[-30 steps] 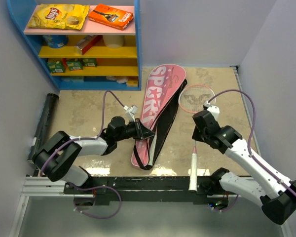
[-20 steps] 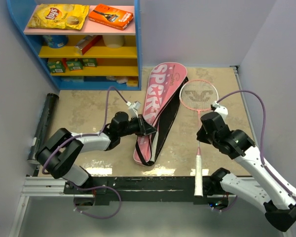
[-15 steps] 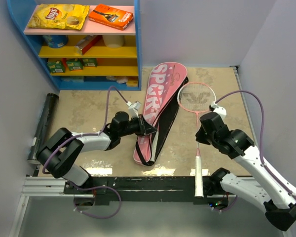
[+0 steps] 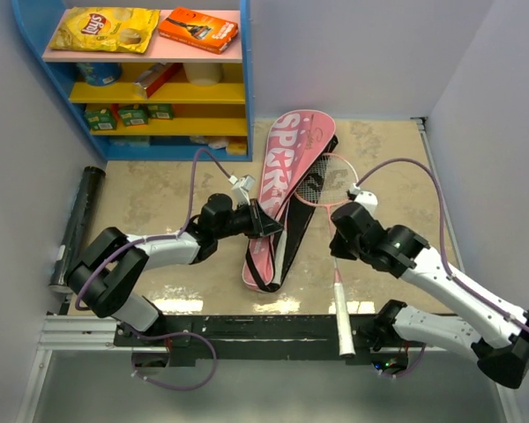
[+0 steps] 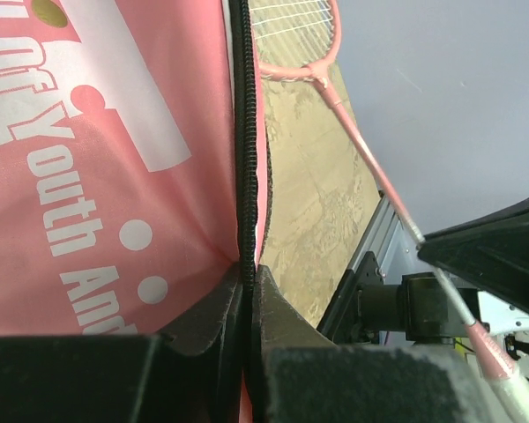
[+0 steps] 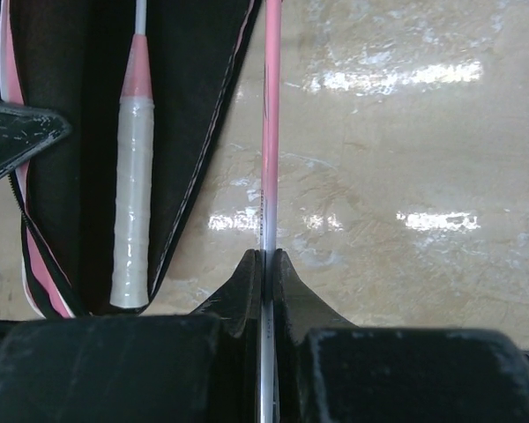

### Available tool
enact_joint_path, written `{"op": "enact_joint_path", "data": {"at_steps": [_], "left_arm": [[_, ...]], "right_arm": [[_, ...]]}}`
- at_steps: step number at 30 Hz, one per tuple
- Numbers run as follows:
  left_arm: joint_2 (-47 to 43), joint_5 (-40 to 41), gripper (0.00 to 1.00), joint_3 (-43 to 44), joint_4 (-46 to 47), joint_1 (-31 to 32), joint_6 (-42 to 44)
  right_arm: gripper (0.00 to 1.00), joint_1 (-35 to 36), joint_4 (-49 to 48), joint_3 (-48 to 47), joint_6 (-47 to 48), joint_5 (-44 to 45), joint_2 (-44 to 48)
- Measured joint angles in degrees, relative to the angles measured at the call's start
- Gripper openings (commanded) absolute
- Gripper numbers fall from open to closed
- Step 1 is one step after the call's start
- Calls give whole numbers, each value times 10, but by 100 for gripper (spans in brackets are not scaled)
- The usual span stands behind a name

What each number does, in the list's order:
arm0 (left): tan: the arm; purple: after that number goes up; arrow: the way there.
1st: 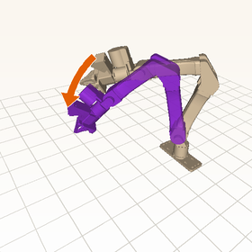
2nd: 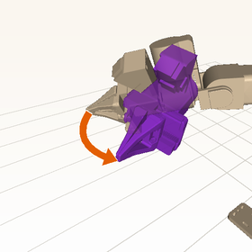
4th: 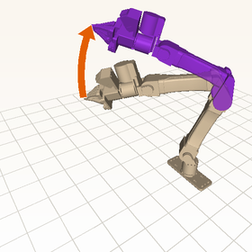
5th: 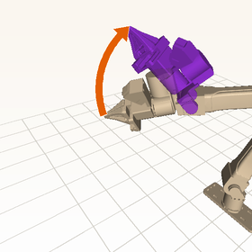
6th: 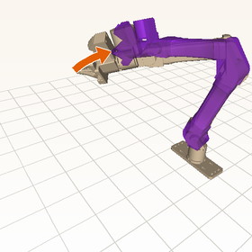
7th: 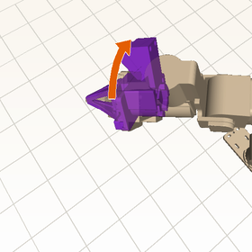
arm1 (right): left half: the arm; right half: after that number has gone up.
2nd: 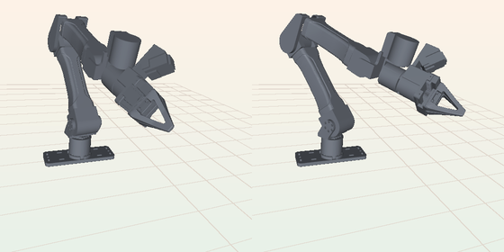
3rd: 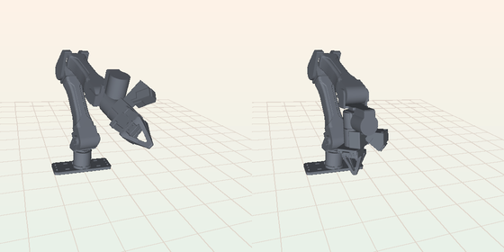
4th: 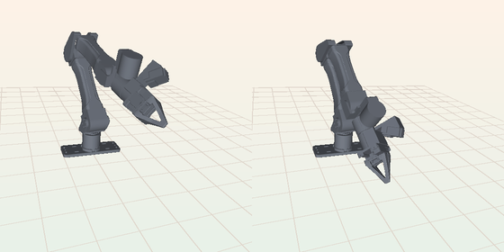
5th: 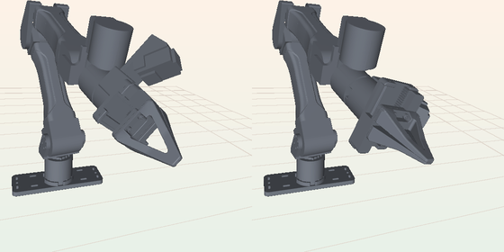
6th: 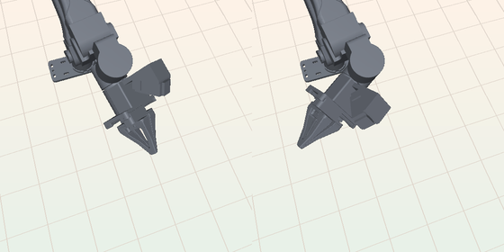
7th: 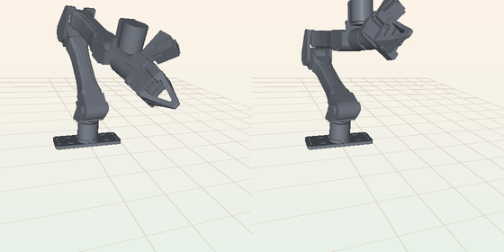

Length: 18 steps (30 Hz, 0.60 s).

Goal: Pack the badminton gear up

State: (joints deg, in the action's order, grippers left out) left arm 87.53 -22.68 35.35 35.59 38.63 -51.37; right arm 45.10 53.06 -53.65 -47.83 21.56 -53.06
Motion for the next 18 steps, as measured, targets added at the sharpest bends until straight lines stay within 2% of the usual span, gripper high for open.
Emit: {"op": "enact_joint_path", "data": {"at_steps": [5, 18], "left_arm": [[0, -3, 0, 0, -2, 0, 0], [0, -27, 0, -8, 3, -4, 0]], "right_arm": [[0, 30, -33, -1, -8, 4, -56], [0, 31, -142, -11, 3, 32, -160]]}}
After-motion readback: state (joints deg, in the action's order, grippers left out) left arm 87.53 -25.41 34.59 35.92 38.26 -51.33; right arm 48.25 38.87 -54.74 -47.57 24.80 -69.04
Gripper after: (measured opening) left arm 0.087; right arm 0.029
